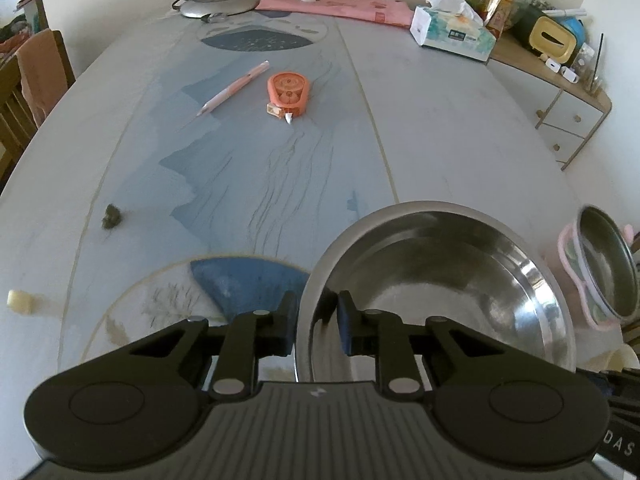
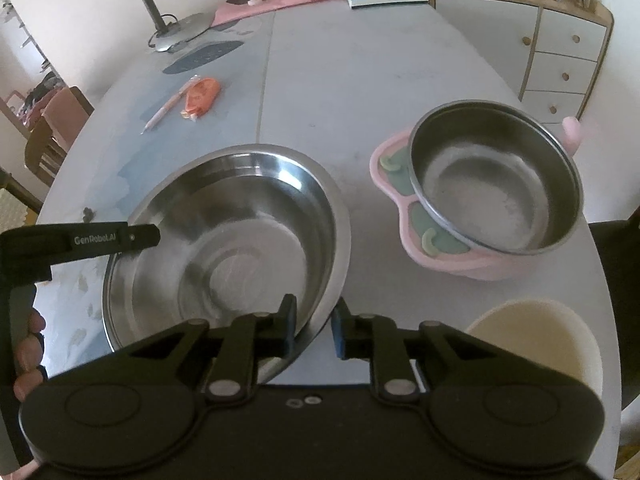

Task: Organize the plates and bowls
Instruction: 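Close both grippers on the steel bowl rim and lift it, then carry the steel bowl with both grippers over the plate stack and lower it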

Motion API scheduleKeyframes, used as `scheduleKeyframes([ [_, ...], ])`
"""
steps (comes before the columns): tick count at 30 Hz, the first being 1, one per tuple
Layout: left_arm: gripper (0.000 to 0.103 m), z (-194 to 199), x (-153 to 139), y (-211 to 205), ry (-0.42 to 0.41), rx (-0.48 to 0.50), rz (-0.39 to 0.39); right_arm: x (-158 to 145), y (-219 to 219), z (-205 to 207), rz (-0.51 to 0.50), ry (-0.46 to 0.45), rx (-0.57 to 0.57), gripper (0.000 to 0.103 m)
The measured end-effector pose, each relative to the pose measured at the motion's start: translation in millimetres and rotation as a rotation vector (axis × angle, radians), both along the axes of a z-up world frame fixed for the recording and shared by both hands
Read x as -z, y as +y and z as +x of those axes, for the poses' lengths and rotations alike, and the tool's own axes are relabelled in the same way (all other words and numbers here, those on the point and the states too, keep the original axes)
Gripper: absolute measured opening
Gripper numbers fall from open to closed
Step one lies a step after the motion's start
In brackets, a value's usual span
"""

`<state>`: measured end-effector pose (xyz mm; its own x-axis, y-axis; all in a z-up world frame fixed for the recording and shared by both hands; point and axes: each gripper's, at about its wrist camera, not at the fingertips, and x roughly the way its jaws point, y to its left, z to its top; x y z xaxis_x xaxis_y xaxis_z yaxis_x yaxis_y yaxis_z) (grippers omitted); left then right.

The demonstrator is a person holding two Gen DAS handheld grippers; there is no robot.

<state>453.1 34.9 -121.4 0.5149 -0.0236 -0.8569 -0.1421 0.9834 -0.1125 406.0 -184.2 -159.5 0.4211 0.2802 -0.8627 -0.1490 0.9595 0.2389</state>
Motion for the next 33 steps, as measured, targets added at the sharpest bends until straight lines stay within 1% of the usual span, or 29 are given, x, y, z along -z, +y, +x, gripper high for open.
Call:
scheduleKeyframes([
  [5, 0.018, -24.4, -11.6, -0.8, 0.001, 0.004, 0.001, -7.3, -3.5, -13.9, 0.011, -0.004, -0.008, 0.018],
  [16, 0.018, -96.3, -38.0, -5.6, 0.002, 0.027, -0.011, -32.0, -12.3, -68.4, 0.017, -0.002, -0.037, 0.017],
  [25, 0.018, -150.5, -51.1, -13.4, 0.006, 0.095, -0.036, -42.8, -24.4, -121.0, 0.008, 0.013, -0.047, 0.017],
  [33, 0.018, -190.2, -51.9, -22.8, 0.025, 0.158, -0.044, -45.2, -32.1, -159.3, -0.016, 0.021, -0.044, 0.017],
])
